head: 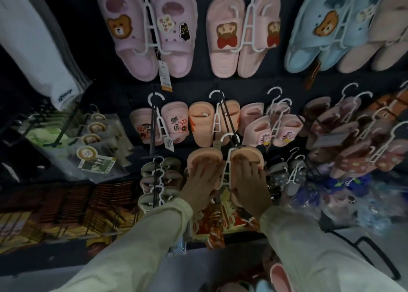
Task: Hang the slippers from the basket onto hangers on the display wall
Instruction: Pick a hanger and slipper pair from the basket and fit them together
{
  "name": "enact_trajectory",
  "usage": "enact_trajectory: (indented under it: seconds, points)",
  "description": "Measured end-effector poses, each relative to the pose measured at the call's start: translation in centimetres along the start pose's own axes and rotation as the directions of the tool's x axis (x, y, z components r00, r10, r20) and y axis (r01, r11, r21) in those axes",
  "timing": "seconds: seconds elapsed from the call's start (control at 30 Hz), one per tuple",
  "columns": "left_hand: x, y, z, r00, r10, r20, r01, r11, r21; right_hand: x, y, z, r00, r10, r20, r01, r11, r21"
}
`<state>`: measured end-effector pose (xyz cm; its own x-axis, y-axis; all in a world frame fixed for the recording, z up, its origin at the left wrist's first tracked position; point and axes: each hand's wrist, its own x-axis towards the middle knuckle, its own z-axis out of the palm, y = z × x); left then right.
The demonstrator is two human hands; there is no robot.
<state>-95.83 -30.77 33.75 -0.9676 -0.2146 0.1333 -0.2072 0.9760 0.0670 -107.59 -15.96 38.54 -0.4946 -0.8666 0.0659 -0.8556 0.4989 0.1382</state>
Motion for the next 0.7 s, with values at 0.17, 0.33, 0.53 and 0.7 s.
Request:
enact_trajectory:
  seconds: [0.17,0.33,0.53,0.7]
  points:
    - [1.2,-1.0,0.1,0.993,-0.100,-0.057,0.101,0.995,0.021,2.2,0.2,-0.1,0.999,-0.025,-0.026,0.026,0.998,0.048]
    - [2.9,-2.0,0.2,0.990,-0.121,-0.066,0.130,0.979,0.159,4.9,0.1,0.8,0.998,-0.042,0.044,0.035,0.988,0.149]
    - [6.1,-3.1,0.3,0.989,-0.135,-0.064,0.146,0.966,0.213,7.9,0.1,0.0,0.997,-0.032,0.072,0.016,0.975,0.221]
    - [7.8,-4.0,-0.1,0.982,-0.166,-0.094,0.179,0.973,0.148,9.2,0.2,-1.8,0.980,0.036,0.195,-0.081,0.971,0.226]
